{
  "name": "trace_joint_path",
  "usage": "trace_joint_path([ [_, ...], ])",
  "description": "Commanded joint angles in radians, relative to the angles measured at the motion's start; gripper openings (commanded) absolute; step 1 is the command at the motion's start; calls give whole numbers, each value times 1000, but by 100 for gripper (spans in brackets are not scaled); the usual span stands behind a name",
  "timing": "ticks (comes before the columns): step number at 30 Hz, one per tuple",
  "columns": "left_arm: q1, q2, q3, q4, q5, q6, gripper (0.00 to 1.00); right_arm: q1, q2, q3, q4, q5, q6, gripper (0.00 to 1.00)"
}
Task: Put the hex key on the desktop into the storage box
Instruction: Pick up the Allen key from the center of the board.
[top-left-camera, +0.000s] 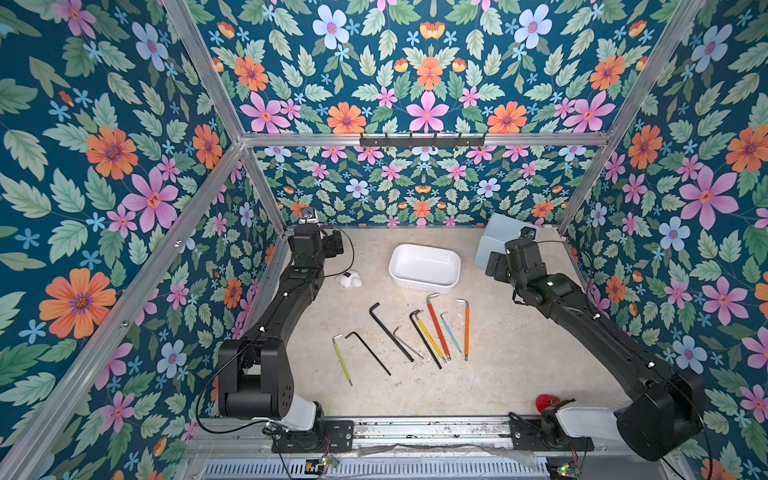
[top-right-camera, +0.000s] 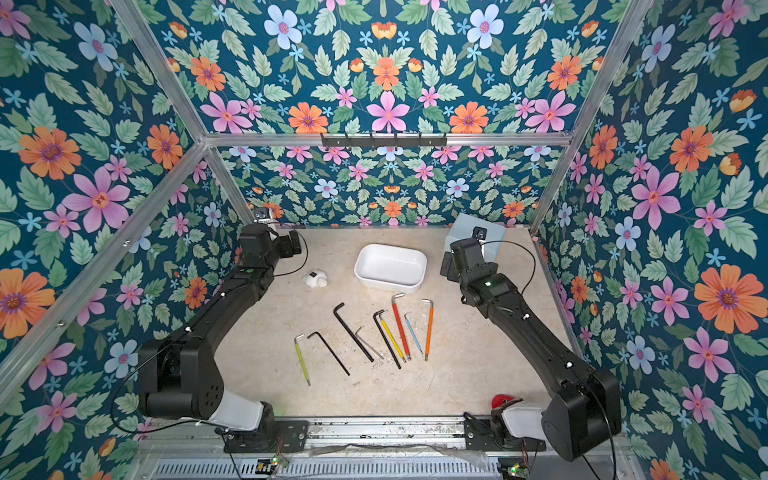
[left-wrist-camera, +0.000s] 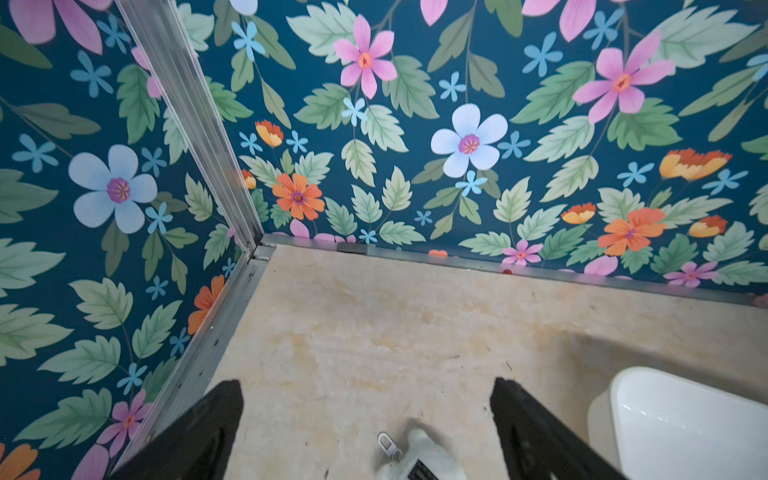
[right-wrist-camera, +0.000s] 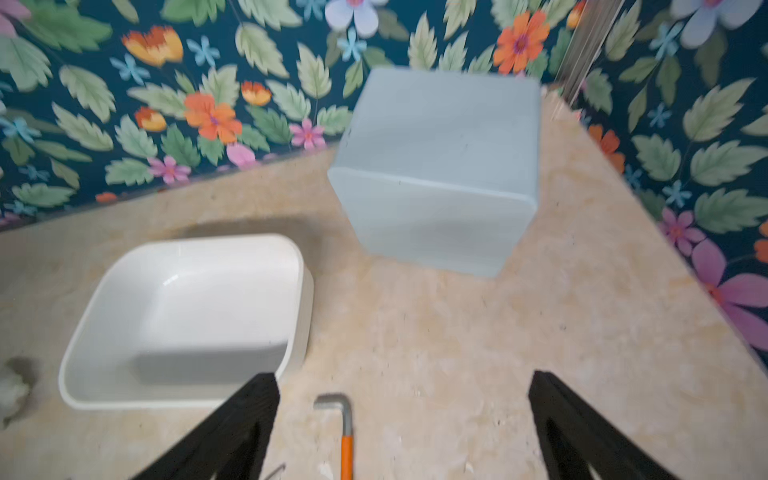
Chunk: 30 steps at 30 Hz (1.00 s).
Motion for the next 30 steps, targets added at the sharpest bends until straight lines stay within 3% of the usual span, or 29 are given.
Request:
trace_joint_path([
  [1,1,-5,23,-45,68,-20,99,-1,104,75,-261,-112,89,99],
  [6,1,30,119,-114,125,-2,100,-1,332,258,-430,-217,125,97],
  [12,1,52,180,-156,155,-18,99,1,448,301,-474,-374,102,84],
  [20,1,51,159,-151,165,-70,99,34,450,225,-463,-464,93,76],
  [30,1,61,144,-157,180,-88,99,75,465,121,-381,-437,123,62],
])
